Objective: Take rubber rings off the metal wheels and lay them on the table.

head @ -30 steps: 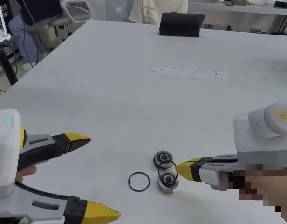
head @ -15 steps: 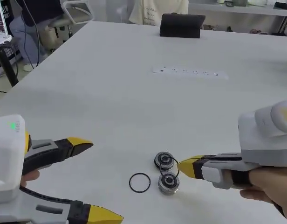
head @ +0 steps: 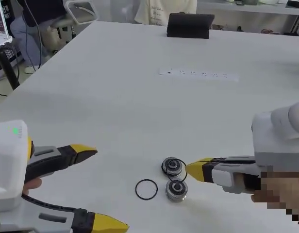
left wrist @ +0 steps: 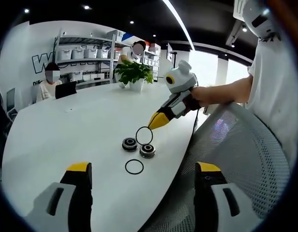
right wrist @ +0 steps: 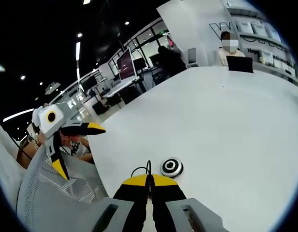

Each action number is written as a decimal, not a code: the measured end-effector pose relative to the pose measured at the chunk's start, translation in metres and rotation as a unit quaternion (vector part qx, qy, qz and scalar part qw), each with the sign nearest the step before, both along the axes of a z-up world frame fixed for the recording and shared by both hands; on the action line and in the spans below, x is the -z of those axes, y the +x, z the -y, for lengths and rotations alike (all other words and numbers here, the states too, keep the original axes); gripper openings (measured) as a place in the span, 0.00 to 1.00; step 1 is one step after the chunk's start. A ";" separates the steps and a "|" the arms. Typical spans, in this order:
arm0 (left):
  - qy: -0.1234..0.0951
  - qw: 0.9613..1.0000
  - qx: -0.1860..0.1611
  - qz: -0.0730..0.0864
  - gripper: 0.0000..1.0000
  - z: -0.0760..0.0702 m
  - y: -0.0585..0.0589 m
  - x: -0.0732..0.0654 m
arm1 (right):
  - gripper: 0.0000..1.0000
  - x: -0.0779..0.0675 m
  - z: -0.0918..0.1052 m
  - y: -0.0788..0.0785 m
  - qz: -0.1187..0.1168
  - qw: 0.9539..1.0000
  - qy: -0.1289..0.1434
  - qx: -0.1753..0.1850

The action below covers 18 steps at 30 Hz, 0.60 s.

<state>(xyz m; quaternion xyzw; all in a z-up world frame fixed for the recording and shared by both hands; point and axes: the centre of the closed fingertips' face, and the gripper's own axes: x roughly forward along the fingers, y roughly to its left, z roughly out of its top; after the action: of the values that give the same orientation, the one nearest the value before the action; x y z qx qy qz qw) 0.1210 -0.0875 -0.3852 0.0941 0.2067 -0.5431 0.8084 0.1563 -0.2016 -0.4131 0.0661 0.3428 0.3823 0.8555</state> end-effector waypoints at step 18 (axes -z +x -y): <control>0.005 1.000 0.001 -0.003 0.85 -0.001 -0.001 0.003 | 0.00 -0.008 -0.007 -0.003 0.006 1.000 0.014 -0.006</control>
<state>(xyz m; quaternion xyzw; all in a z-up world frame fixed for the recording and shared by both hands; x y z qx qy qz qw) 0.1198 -0.0864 -0.3879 0.0968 0.2117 -0.5429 0.8069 0.1533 -0.1942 -0.4052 0.0733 0.3325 0.3925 0.8544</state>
